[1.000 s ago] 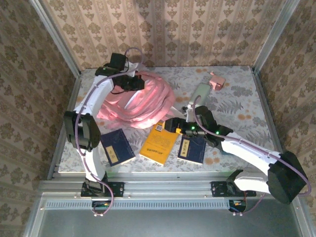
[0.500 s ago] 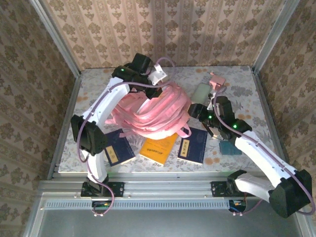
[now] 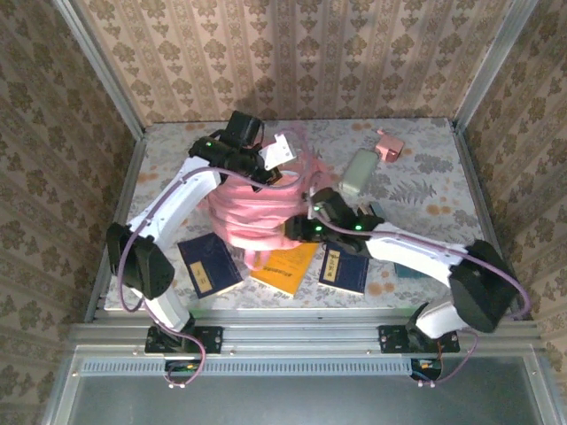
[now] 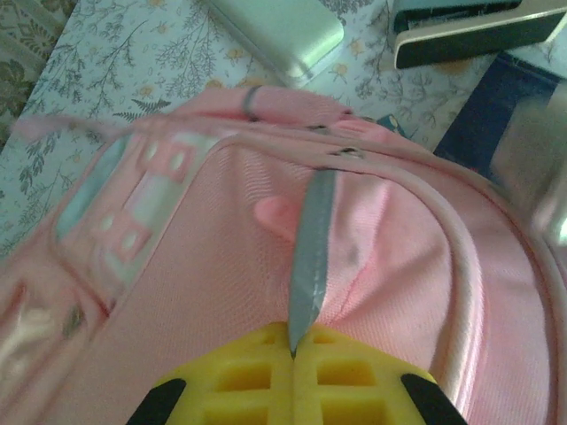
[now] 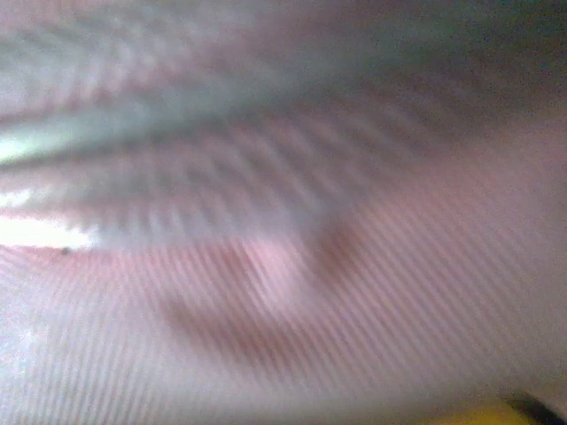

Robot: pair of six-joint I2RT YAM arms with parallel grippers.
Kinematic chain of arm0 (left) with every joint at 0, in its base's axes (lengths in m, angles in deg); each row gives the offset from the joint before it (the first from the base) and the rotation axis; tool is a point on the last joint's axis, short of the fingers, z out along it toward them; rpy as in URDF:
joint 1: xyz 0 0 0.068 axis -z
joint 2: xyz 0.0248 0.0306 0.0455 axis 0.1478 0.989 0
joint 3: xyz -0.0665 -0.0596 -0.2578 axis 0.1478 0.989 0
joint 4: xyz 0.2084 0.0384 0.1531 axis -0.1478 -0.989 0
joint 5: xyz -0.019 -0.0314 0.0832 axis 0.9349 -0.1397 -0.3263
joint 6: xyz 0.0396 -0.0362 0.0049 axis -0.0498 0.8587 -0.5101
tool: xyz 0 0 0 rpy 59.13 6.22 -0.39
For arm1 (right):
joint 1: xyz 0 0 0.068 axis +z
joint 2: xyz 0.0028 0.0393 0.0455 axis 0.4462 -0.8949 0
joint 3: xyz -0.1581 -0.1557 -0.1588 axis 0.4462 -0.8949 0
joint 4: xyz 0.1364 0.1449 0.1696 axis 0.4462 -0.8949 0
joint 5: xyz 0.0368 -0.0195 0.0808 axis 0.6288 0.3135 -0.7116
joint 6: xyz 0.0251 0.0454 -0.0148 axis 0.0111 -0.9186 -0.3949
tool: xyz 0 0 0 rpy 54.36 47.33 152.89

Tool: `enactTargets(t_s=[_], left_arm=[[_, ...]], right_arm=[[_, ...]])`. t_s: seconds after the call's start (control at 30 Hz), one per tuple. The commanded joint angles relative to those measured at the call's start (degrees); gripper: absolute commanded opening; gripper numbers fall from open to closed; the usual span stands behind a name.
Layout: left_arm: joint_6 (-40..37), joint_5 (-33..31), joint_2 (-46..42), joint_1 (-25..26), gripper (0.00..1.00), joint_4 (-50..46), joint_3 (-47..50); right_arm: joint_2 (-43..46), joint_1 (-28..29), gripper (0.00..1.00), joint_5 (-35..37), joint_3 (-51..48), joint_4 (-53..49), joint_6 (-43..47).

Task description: Pack the student bag

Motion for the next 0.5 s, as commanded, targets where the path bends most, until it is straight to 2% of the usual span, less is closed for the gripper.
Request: enactTargets(t_s=[0.0,0.1,0.17,0.33,0.47], left_arm=[[-4.55,1.76,-4.33,0.67,0.00,11.75,1.00],[-4.68,-0.19,-5.43,-0.10,0.00,11.99,4.17],[-4.90,0.28,-7.11,-0.92,0.00,13.81,8.83],[-7.25,0.70,-11.06,-4.16,0.00,21.49,21.34],[-10.96,1.32,-13.18,-4.65,0.00,25.38,27.52]], right_arm=[[-2.26,2.48,0.58,-7.46,3.85,1.99,4.86],[3.55,2.38,0.80,-7.35,0.89,1.70,9.30],[9.48,1.60,0.86,-7.69,-1.67,1.05,11.56],[19.90,-3.47,0.86,-7.00,-3.98,-2.42,8.73],[22.14,-10.28,0.79,-4.39,-2.31,-5.97,4.05]])
